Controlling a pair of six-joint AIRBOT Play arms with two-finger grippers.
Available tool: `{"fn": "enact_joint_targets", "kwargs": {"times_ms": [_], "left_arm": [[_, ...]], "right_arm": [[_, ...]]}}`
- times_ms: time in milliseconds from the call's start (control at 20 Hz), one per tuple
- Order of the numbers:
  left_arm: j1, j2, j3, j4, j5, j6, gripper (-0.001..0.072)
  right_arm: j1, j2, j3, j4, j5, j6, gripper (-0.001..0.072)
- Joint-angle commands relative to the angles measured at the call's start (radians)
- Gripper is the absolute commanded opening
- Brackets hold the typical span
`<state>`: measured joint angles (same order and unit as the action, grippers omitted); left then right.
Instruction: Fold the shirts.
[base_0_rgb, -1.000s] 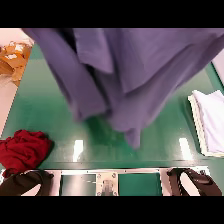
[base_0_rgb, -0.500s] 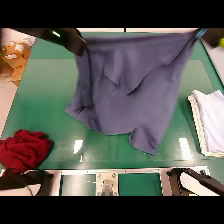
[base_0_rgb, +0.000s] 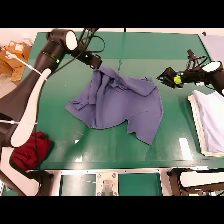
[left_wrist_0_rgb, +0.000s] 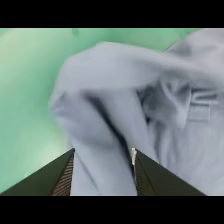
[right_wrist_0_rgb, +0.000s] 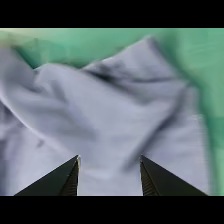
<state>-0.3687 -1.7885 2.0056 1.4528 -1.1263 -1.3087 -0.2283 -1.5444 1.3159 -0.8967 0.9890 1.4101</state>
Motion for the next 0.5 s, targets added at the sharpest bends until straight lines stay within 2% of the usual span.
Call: {"fn": "enact_joint_targets", "kwargs": {"times_ms": [0,50,100,150,200,300,400,450], "left_arm": [[0.065,0.023,0.046,0.010,-0.240,-0.026,0.0223],[0.095,0.042,0.030,0.003,-0.296,-0.026,0.0068],[0.126,0.063,0.010,-0.004,-0.358,-0.028,0.0019],[0.150,0.081,-0.018,-0.013,-0.401,-0.031,0.0019],[0.174,0.110,-0.064,-0.030,-0.412,-0.039,0.0018],[0.202,0.194,-0.201,-0.048,-0.409,-0.042,0.0018],[0.232,0.304,-0.401,-0.048,-0.377,-0.045,0.0018],[0.255,0.363,-0.521,-0.056,-0.353,-0.046,0.0019]], "right_arm": [[-0.088,0.005,0.024,-0.054,0.126,-0.016,0.0422],[-0.122,0.022,0.020,-0.075,0.172,-0.016,0.0346],[-0.150,0.041,0.005,-0.098,0.201,-0.016,0.0247],[-0.175,0.064,-0.026,-0.123,0.216,-0.016,0.0211],[-0.200,0.092,-0.071,-0.143,0.217,-0.016,0.0211],[-0.239,0.148,-0.183,-0.174,0.216,-0.016,0.0229],[-0.267,0.186,-0.309,-0.179,0.185,-0.016,0.0427],[-0.270,0.192,-0.368,-0.176,0.152,-0.016,0.0432]]}}
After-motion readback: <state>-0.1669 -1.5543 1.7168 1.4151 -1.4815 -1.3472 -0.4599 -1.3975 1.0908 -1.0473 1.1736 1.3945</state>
